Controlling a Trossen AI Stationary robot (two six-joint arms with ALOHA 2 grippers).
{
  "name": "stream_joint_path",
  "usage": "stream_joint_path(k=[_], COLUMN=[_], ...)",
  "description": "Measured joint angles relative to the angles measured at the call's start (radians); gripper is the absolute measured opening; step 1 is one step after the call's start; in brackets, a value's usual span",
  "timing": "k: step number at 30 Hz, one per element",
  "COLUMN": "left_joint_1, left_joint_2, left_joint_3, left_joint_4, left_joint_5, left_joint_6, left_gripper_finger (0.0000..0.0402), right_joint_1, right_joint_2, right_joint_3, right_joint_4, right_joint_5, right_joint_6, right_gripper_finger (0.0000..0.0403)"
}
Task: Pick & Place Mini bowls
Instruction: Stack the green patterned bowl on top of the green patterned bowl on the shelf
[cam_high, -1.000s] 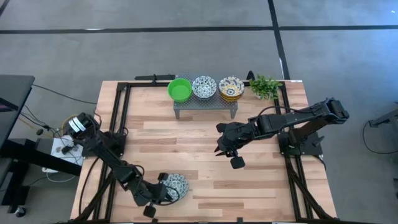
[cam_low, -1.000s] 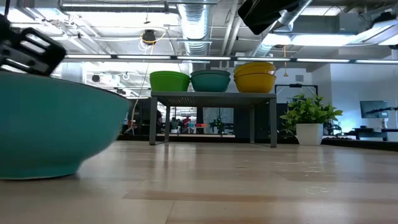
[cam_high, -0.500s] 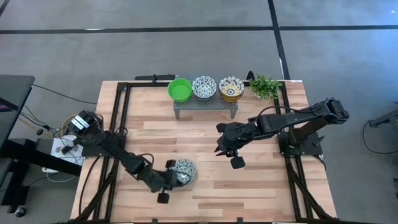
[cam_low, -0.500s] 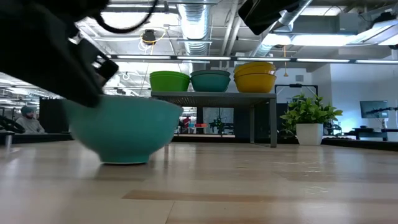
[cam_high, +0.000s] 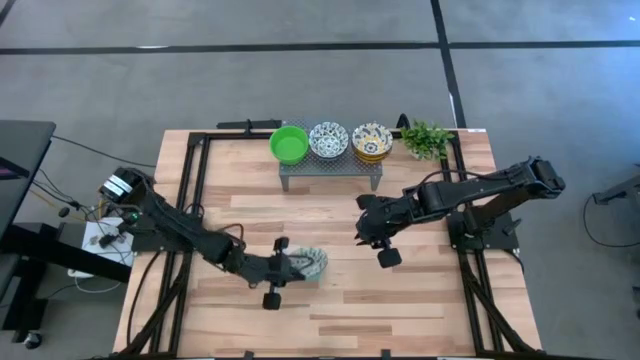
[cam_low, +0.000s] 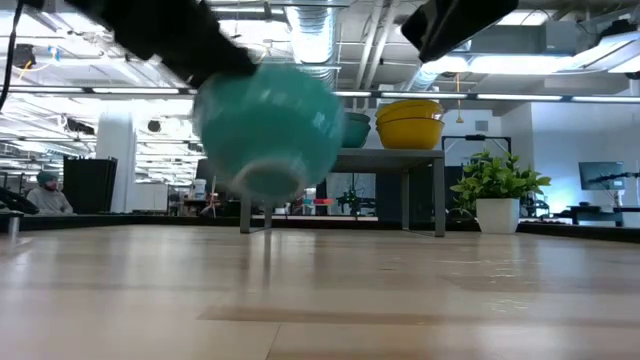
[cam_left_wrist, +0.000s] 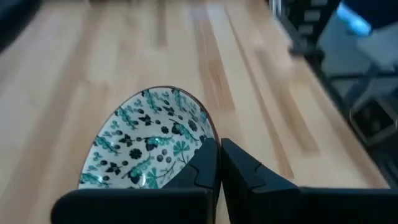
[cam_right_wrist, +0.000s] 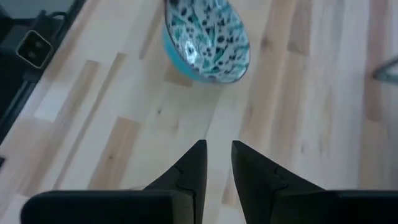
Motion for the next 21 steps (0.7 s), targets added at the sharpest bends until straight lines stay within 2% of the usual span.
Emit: stream_joint_path(k=[6,16,21], left_joint_1=[0.028,0.029,0.043], left_joint_2=[-0.06,0.022,0.019], left_joint_3=[0.002,0.002,0.002], left_joint_4=[-0.004,-0.03,-0.024], left_joint_5=[-0.009,-0.01,-0.046], left_joint_6=[0.045,0.021,0.057], left_gripper_finger=[0.0007,0.0007,0.0007], right_joint_1=[0.015,0.087,0.109], right_joint_2=[-0.028,-0.012,-0.017], right_joint_3=[0.0,0.0,0.0], right_joint_4=[-0.084,-0.055,-0.081], right_joint_5=[0.023,0.023,0.021], right_joint_6=[0.08,0.066,0.064], right_gripper_finger=[0.007,0.007,0.007])
